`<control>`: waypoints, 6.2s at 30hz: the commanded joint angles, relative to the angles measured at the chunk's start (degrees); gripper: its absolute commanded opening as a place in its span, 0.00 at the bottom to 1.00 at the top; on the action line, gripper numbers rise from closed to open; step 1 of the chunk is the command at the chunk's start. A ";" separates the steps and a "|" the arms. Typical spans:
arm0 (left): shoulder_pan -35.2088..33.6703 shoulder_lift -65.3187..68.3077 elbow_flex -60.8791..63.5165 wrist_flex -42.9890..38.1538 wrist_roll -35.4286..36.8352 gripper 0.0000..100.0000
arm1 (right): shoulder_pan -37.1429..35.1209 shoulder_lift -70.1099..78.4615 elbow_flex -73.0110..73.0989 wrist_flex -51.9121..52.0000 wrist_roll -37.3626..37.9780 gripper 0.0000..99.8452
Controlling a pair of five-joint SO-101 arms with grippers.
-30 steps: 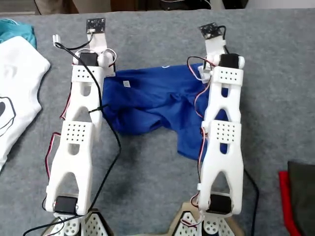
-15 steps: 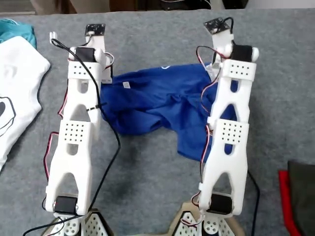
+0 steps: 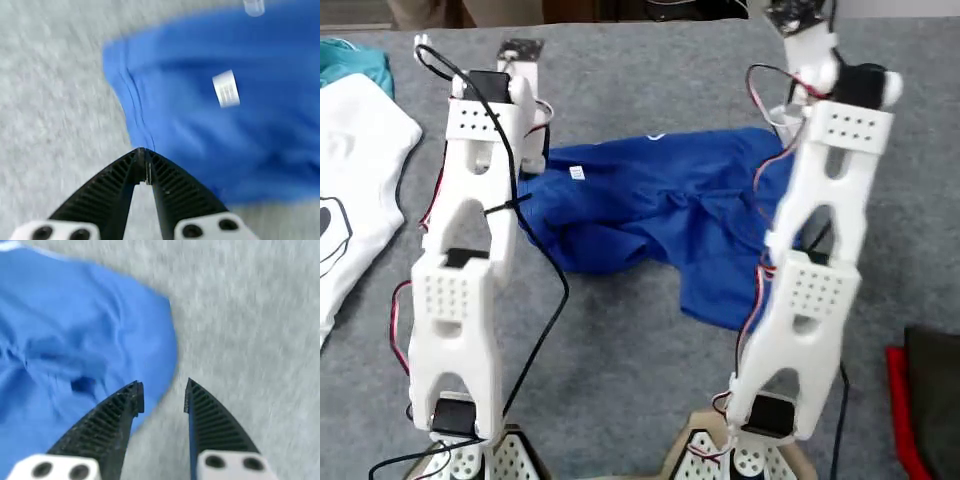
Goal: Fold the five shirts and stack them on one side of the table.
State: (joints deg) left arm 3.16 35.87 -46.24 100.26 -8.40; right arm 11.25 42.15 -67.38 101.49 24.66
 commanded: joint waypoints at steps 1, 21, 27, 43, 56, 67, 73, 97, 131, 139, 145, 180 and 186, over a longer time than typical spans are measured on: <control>1.23 -17.19 17.05 -2.55 -0.53 0.02 | 3.38 -13.23 13.67 0.53 1.93 0.16; -24.44 -66.95 80.88 -27.16 1.23 0.23 | 20.44 -47.69 57.27 -1.49 18.73 0.16; -24.18 -66.86 80.97 -23.91 8.35 0.23 | 17.54 -57.45 69.58 -3.96 17.93 0.16; -4.92 -61.67 73.76 -36.66 17.32 0.23 | 15.34 -64.40 89.63 -24.79 17.67 0.16; -5.45 -36.70 54.51 -38.33 35.78 0.23 | 3.30 -64.31 102.46 -49.67 -1.05 0.16; -13.36 -19.74 42.37 -31.30 22.86 0.23 | 1.71 -64.31 118.55 -69.45 -6.15 0.16; -12.04 -13.23 37.54 -25.67 22.51 0.23 | 1.80 -64.31 121.89 -71.03 -7.65 0.16; -6.95 -1.27 26.20 -31.30 25.32 0.23 | 1.71 -64.31 126.81 -77.10 -9.05 0.16; -5.10 4.53 13.63 -22.24 28.04 0.02 | -2.07 -63.16 109.93 -57.49 -9.14 0.16; -5.10 4.62 6.59 -18.20 27.87 0.02 | -10.95 -47.69 94.99 -50.55 -9.14 0.16; -5.10 4.62 6.95 -18.29 27.87 0.02 | -5.49 -38.64 83.91 -41.23 -9.14 0.16; -5.10 4.70 6.95 -18.29 27.87 0.02 | 4.18 -37.58 92.09 -41.76 -9.14 0.16; -5.10 4.70 6.95 -18.37 27.87 0.02 | 4.26 -29.41 88.31 -41.93 -8.70 0.16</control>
State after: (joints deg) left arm -2.46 40.88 -36.84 81.80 19.12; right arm 14.95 9.98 24.13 59.65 15.78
